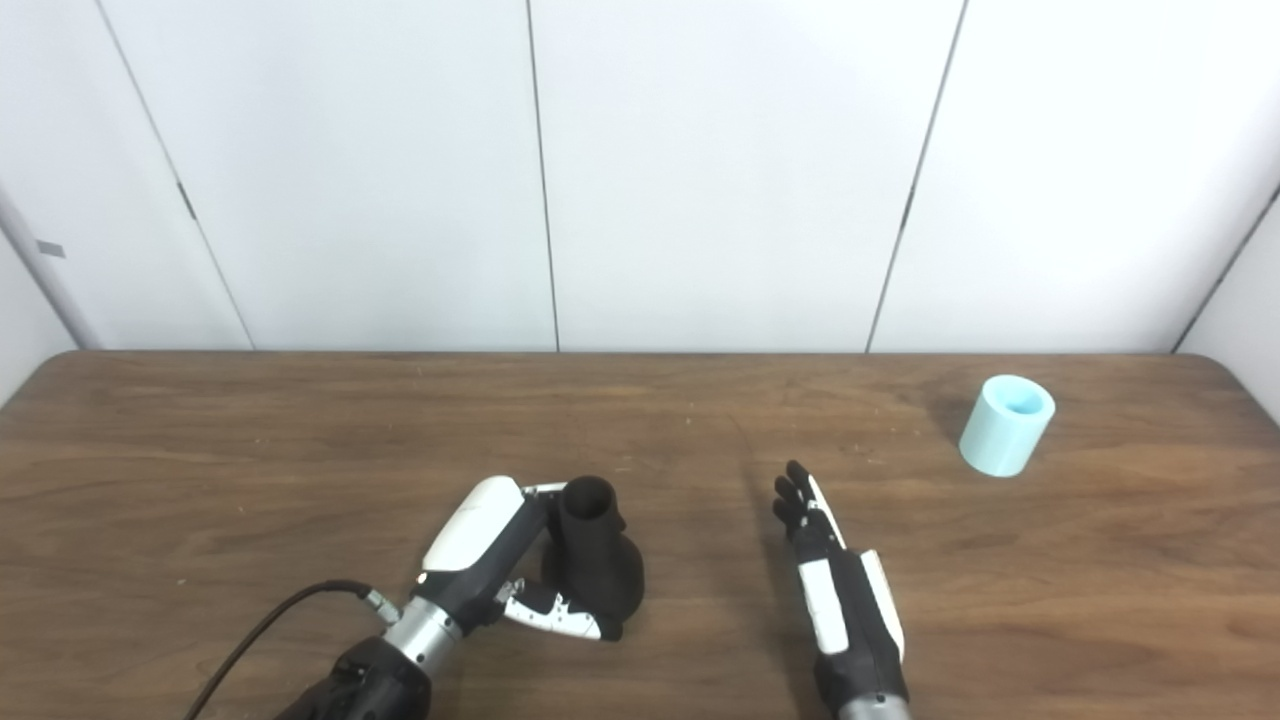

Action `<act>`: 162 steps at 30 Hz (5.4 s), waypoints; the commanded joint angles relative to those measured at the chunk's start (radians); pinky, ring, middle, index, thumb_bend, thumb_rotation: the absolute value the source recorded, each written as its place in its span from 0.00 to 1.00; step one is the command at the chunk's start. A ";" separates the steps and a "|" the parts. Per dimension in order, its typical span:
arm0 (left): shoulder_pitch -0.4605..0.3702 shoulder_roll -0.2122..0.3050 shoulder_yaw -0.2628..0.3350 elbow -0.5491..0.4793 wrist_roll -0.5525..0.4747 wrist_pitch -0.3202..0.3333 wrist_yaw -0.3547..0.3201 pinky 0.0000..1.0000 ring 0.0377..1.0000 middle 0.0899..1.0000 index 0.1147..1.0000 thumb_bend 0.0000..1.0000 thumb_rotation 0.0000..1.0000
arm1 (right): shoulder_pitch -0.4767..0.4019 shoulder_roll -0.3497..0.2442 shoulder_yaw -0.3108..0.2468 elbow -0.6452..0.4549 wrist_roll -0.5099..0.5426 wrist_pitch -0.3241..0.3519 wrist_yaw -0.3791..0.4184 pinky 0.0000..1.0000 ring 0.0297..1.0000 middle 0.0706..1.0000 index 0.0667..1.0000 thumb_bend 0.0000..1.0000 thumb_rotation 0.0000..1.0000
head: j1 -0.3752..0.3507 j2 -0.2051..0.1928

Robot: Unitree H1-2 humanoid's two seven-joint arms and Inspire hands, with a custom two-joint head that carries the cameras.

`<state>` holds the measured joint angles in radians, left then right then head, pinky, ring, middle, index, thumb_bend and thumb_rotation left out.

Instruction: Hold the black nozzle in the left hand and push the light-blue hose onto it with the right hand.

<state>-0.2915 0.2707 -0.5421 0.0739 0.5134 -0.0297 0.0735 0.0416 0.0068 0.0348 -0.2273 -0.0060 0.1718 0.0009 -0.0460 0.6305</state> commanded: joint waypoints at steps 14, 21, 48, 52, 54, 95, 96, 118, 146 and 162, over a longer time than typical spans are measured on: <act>0.087 0.025 -0.059 0.125 0.014 0.058 -0.176 0.44 0.46 0.45 0.42 0.52 0.08 | -0.281 -0.384 0.110 -0.268 -0.344 0.234 0.155 0.63 0.67 0.68 0.67 0.70 0.49 | -0.011 0.002; 0.090 0.021 -0.050 0.117 0.009 0.066 -0.173 0.43 0.46 0.45 0.42 0.52 0.08 | -0.374 -0.508 0.049 -0.199 -0.473 0.179 0.122 0.65 0.69 0.68 0.66 0.72 0.41 | -0.007 0.002; 0.065 0.024 -0.025 0.120 0.008 0.129 -0.273 0.48 0.45 0.44 0.42 0.52 0.09 | -0.533 -0.664 -0.099 0.070 -0.695 0.106 0.023 0.76 0.76 0.73 0.66 0.87 0.36 | -0.004 0.001; 0.066 0.022 -0.026 0.114 0.010 0.130 -0.272 0.48 0.45 0.44 0.42 0.52 0.09 | -0.550 -0.681 -0.089 0.078 -0.714 0.213 0.131 0.73 0.76 0.76 0.69 0.95 0.29 | -0.005 0.002; 0.067 0.021 -0.027 0.110 0.011 0.132 -0.273 0.47 0.45 0.44 0.42 0.52 0.09 | -0.570 -0.701 -0.071 0.090 -0.735 0.276 0.211 0.74 0.77 0.78 0.72 0.98 0.28 | -0.003 0.003; 0.072 0.012 -0.046 0.107 0.031 0.128 -0.268 0.44 0.44 0.43 0.42 0.52 0.09 | -0.727 -0.694 0.101 0.537 -0.717 0.135 0.138 0.57 0.71 0.77 0.78 1.00 0.25 | 0.011 0.014; 0.071 0.013 -0.046 0.107 0.031 0.127 -0.268 0.44 0.44 0.43 0.42 0.52 0.09 | -0.730 -0.697 0.110 0.540 -0.723 0.135 0.140 0.56 0.71 0.77 0.78 1.00 0.25 | 0.010 0.015; 0.068 0.015 -0.050 0.100 0.035 0.131 -0.267 0.46 0.45 0.44 0.42 0.52 0.09 | -0.789 -0.726 0.190 0.572 -0.773 0.205 0.241 0.46 0.61 0.74 0.78 1.00 0.20 | 0.012 0.018; 0.070 0.019 -0.053 0.091 0.031 0.144 -0.272 0.46 0.45 0.43 0.42 0.52 0.09 | -0.802 -0.763 0.242 0.601 -0.830 0.235 0.306 0.40 0.56 0.67 0.67 1.00 0.16 | 0.014 0.027; 0.072 0.021 -0.053 0.086 0.031 0.154 -0.275 0.46 0.45 0.43 0.42 0.52 0.09 | -0.796 -0.752 0.217 0.590 -0.805 0.194 0.263 0.38 0.50 0.60 0.67 1.00 0.16 | 0.015 0.029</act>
<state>-0.3196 0.2706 -0.5200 0.0695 0.5061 -0.0099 -0.0175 -0.6768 -0.6872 0.2903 0.4012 -0.8100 0.3941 0.3171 -0.0307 0.6581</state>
